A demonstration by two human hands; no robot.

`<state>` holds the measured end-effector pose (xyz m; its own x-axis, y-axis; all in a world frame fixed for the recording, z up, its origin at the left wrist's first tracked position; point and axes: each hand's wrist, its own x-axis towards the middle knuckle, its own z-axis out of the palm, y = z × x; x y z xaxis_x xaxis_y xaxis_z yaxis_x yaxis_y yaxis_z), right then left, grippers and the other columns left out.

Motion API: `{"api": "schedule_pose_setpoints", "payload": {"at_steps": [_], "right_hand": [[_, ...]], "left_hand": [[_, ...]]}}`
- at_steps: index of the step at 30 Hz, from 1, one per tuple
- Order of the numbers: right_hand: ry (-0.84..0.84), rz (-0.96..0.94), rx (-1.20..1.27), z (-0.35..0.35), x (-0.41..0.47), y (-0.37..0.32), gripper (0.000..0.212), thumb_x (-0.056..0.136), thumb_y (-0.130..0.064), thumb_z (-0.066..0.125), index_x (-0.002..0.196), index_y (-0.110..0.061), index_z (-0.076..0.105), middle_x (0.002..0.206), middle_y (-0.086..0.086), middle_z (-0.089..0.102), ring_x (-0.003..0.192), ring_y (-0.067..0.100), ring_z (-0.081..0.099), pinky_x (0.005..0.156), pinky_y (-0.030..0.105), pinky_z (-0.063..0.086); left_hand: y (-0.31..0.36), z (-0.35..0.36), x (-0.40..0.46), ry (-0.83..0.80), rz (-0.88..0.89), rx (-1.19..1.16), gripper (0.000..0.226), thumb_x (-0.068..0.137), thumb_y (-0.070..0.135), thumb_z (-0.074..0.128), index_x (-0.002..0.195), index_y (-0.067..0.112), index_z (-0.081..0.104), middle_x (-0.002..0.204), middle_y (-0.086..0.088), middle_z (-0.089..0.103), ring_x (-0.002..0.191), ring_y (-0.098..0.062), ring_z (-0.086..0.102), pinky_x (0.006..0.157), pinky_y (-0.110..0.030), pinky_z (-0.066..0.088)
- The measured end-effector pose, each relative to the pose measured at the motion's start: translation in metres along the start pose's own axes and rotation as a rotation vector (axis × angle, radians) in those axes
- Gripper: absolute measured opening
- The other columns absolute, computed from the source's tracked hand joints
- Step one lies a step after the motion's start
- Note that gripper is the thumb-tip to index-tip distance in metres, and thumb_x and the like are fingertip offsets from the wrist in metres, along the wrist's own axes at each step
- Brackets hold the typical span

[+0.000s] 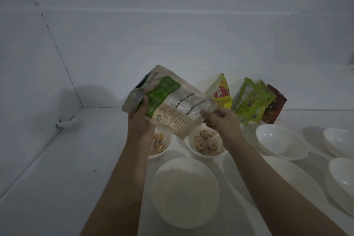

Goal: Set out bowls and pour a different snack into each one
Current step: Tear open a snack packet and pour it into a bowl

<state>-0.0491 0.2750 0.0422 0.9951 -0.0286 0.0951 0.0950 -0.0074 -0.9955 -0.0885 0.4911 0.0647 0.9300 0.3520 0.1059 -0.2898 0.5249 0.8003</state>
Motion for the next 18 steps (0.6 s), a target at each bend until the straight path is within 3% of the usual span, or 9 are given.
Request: {"api": "schedule_pose_setpoints", "payload": {"at_steps": [2, 5, 8, 11, 14, 18], "right_hand": [[-0.015, 0.054, 0.071, 0.008, -0.01, -0.003, 0.025, 0.084, -0.012, 0.077, 0.101, 0.005, 0.07, 0.088, 0.015, 0.075, 0.083, 0.03, 0.07, 0.081, 0.04, 0.058], [-0.101, 0.083, 0.033, 0.02, -0.028, -0.006, 0.023, 0.09, -0.012, 0.071, 0.11, -0.001, 0.068, 0.097, 0.014, 0.076, 0.089, 0.028, 0.075, 0.083, 0.043, 0.061], [-0.072, 0.052, -0.085, 0.026, -0.049, -0.007, 0.012, 0.094, -0.017, 0.065, 0.104, -0.015, 0.071, 0.091, 0.004, 0.078, 0.08, 0.023, 0.076, 0.071, 0.048, 0.061], [0.07, -0.02, -0.078, 0.017, -0.065, -0.015, 0.012, 0.095, -0.013, 0.063, 0.097, -0.01, 0.074, 0.085, 0.006, 0.078, 0.079, 0.026, 0.076, 0.063, 0.042, 0.062], [0.188, -0.099, -0.037, -0.001, -0.078, -0.028, 0.015, 0.094, -0.009, 0.063, 0.086, -0.014, 0.075, 0.083, 0.006, 0.078, 0.08, 0.028, 0.075, 0.069, 0.053, 0.061], [0.303, -0.127, 0.061, -0.035, -0.094, -0.039, 0.02, 0.095, -0.006, 0.061, 0.089, -0.017, 0.076, 0.081, -0.001, 0.078, 0.079, 0.019, 0.076, 0.066, 0.037, 0.063]], "left_hand": [[-0.005, -0.01, -0.002, 0.077, -0.077, 0.009, 0.043, 0.099, 0.037, 0.048, 0.131, 0.008, 0.057, 0.123, -0.015, 0.066, 0.107, -0.028, 0.067, 0.072, -0.037, 0.059], [-0.012, -0.025, 0.001, 0.032, -0.194, -0.255, 0.044, 0.101, 0.034, 0.043, 0.137, 0.009, 0.048, 0.132, -0.018, 0.058, 0.127, -0.041, 0.051, 0.097, -0.064, 0.044], [-0.024, -0.032, 0.0, 0.007, -0.258, -0.333, 0.048, 0.103, 0.032, 0.038, 0.146, 0.013, 0.04, 0.14, -0.019, 0.052, 0.131, -0.042, 0.047, 0.104, -0.071, 0.031], [-0.029, -0.021, -0.011, 0.02, -0.313, -0.249, 0.05, 0.097, 0.035, 0.053, 0.142, 0.014, 0.048, 0.134, -0.015, 0.059, 0.126, -0.035, 0.055, 0.104, -0.059, 0.041], [-0.037, -0.004, -0.028, 0.039, -0.316, -0.107, 0.047, 0.096, 0.041, 0.052, 0.137, 0.017, 0.053, 0.116, 0.001, 0.066, 0.106, -0.018, 0.061, 0.083, -0.035, 0.048], [-0.057, 0.03, -0.06, 0.038, -0.364, 0.004, 0.026, 0.095, 0.037, 0.057, 0.116, 0.023, 0.061, 0.107, 0.005, 0.058, 0.086, -0.013, 0.053, 0.071, -0.028, 0.044]]}}
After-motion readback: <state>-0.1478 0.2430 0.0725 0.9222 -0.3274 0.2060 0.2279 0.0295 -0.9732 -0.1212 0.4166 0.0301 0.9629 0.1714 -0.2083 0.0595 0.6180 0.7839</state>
